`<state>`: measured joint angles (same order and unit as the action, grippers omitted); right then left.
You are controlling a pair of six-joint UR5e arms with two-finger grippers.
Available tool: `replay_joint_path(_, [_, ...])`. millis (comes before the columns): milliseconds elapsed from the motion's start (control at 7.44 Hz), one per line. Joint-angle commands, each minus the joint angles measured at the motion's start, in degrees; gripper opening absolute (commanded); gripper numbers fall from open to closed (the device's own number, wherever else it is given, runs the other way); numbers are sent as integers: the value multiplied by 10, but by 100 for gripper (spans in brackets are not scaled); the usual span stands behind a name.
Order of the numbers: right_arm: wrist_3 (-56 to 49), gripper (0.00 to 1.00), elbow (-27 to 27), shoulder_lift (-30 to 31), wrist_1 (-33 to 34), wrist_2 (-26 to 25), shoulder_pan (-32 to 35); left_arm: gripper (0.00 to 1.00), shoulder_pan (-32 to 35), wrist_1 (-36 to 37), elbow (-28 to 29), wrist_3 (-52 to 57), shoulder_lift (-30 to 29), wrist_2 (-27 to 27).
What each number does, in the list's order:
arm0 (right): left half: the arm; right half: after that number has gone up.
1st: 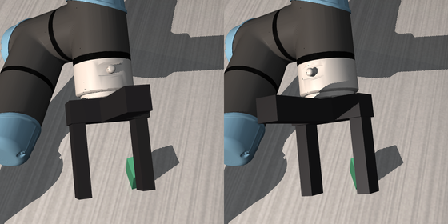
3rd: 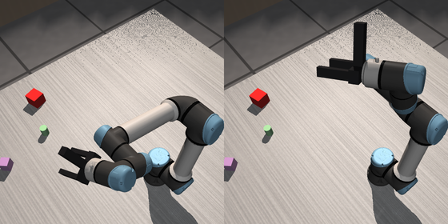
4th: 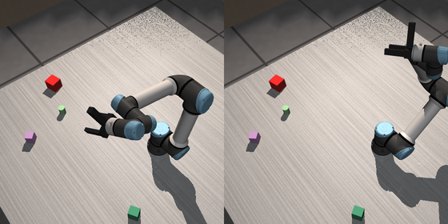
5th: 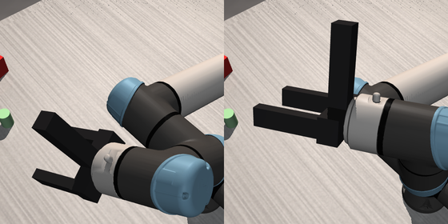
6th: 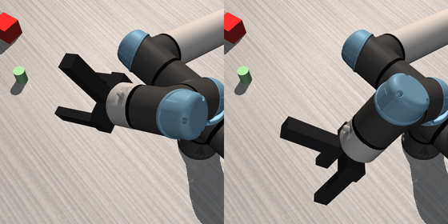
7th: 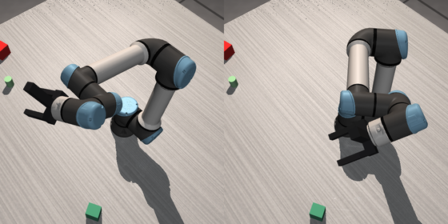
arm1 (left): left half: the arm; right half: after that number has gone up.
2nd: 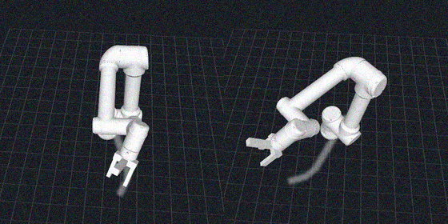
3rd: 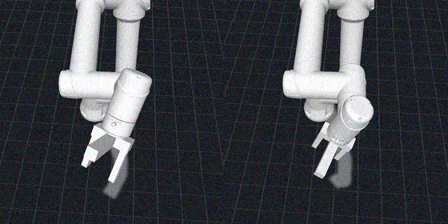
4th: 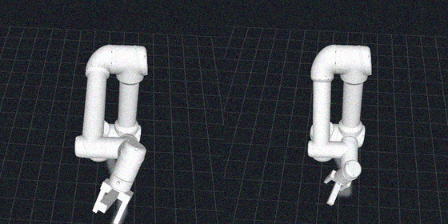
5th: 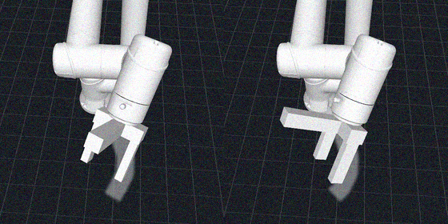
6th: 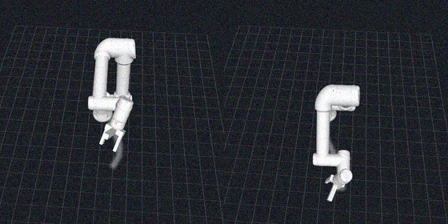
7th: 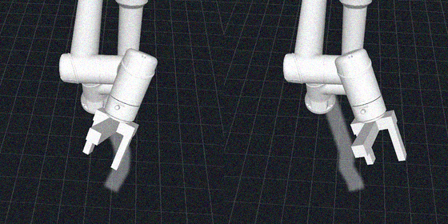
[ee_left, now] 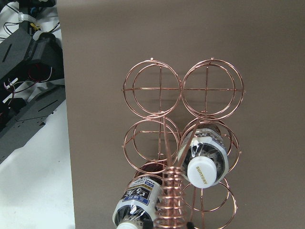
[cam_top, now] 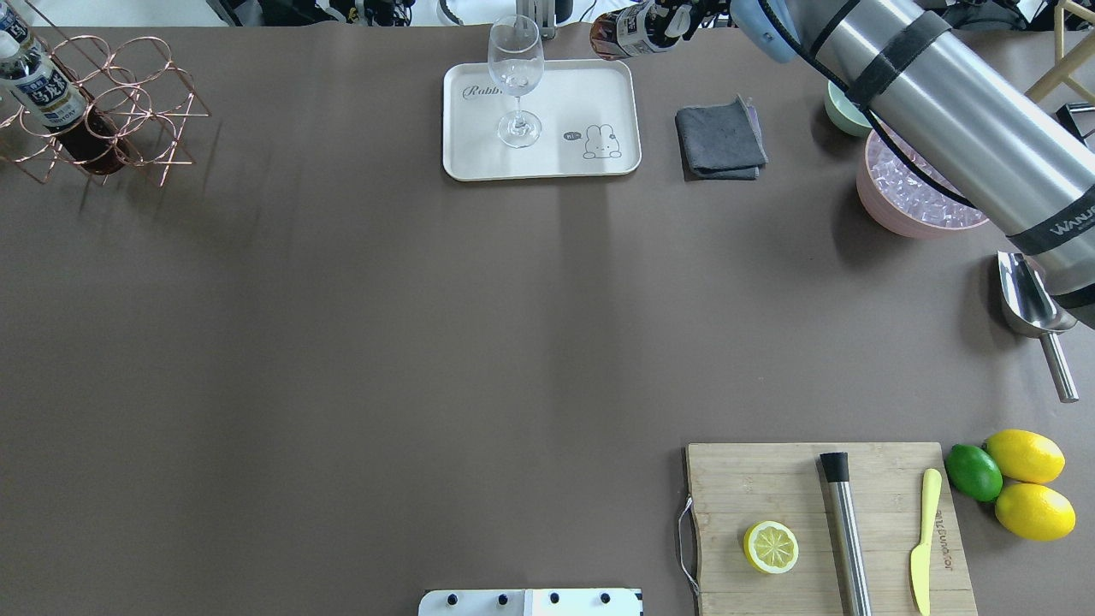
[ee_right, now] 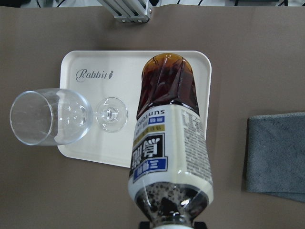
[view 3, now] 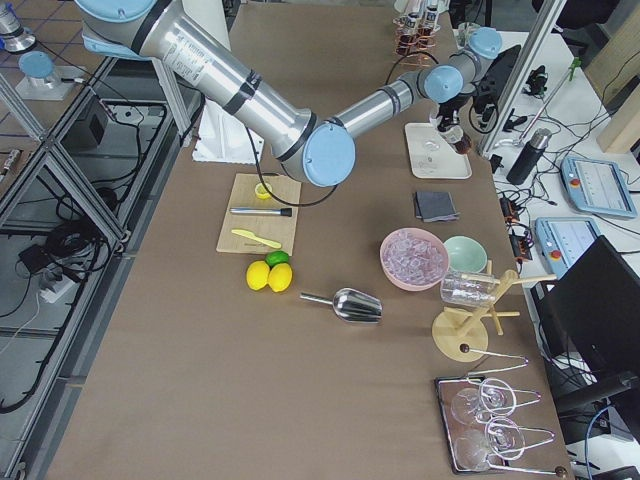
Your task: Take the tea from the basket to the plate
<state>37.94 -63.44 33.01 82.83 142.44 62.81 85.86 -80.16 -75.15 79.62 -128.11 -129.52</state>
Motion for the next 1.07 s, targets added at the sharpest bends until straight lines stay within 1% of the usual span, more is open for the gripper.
replay_joint_path(0, [0,0,0,-1,-34,-24,-7,0,-3,-10,0,-1,13,0])
replay_joint_path(269, [0,0,0,1,-49,-44,-15,0,-3,-15,1,-1,21,0])
replay_joint_path(940, [1,0,-11,2,-49,-45,-14,0,-4,-27,-5,-2,37,0])
